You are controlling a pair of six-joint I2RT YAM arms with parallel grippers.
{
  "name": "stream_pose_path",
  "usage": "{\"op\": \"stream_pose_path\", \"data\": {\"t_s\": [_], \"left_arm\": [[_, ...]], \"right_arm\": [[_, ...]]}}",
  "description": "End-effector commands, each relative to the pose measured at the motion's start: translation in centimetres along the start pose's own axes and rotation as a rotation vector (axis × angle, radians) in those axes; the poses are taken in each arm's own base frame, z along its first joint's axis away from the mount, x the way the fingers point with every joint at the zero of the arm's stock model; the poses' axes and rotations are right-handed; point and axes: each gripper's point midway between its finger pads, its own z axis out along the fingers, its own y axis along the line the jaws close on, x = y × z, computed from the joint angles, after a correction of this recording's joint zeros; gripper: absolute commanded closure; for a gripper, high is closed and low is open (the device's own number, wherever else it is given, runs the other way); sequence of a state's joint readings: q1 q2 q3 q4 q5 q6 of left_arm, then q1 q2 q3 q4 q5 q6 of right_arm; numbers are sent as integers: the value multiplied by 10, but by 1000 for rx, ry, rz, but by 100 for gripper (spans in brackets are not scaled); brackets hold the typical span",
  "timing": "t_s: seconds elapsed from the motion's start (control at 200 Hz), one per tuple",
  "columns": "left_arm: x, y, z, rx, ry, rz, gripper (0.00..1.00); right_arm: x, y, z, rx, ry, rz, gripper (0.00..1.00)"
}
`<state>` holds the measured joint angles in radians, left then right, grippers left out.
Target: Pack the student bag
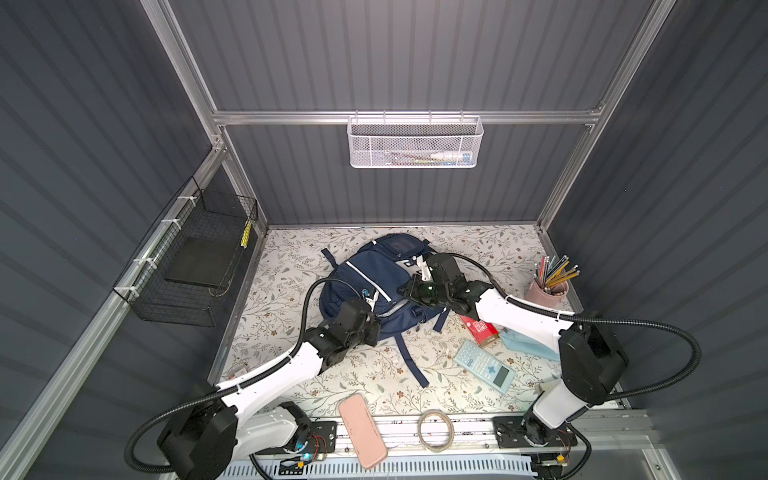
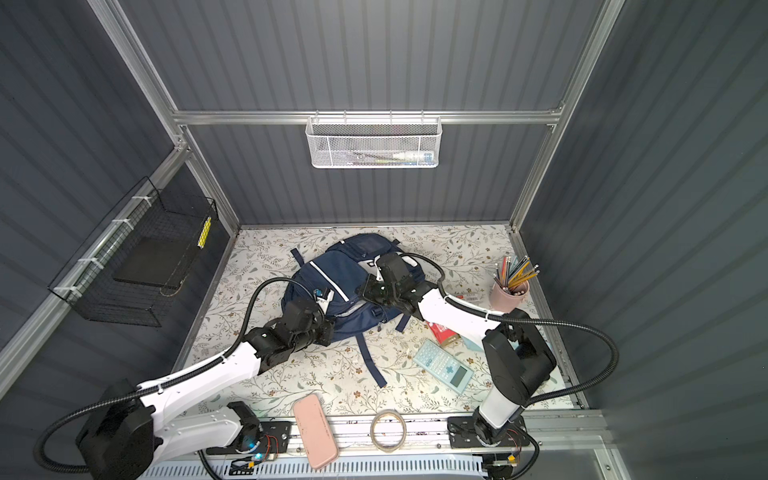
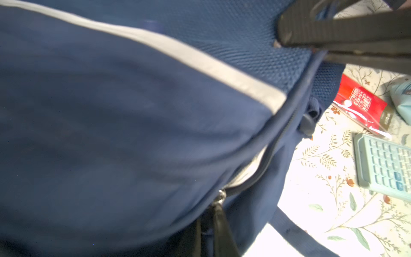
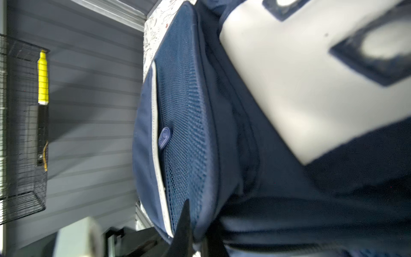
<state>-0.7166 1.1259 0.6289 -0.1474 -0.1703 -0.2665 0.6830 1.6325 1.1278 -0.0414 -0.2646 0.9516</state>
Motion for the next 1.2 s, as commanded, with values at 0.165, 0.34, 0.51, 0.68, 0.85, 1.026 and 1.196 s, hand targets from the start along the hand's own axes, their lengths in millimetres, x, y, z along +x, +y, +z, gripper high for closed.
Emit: {"op": "stream_pose_path", "data": {"t_s": [0.165,0.34,0.51,0.68,0.85,1.026,1.196], "left_arm": [[-7,12,-20,-27,-5,-110,100],[-26,-10,-21,87,-38,-152,100],[-42,-22,-29,144,-50,-167,100],[-51,-32,-41,206,-64,-183,100],[-42,-23,-45,163,-50,-185,100],[-31,-18,-40,145,-37,-203,100],[-30,-19,-37,154,-45,-227,100]], "right_arm": [[-31,0,-29,55,-87,-184,85],[9,26,-37,70,-83,-515,36],[49,32,-23,16,-99,-724,29],[61,35,5,6,-38,-739,29],[70,16,25,118,19,-885,45],[62,16,13,187,-42,-978,86],[76,33,8,101,-37,-1060,49]]}}
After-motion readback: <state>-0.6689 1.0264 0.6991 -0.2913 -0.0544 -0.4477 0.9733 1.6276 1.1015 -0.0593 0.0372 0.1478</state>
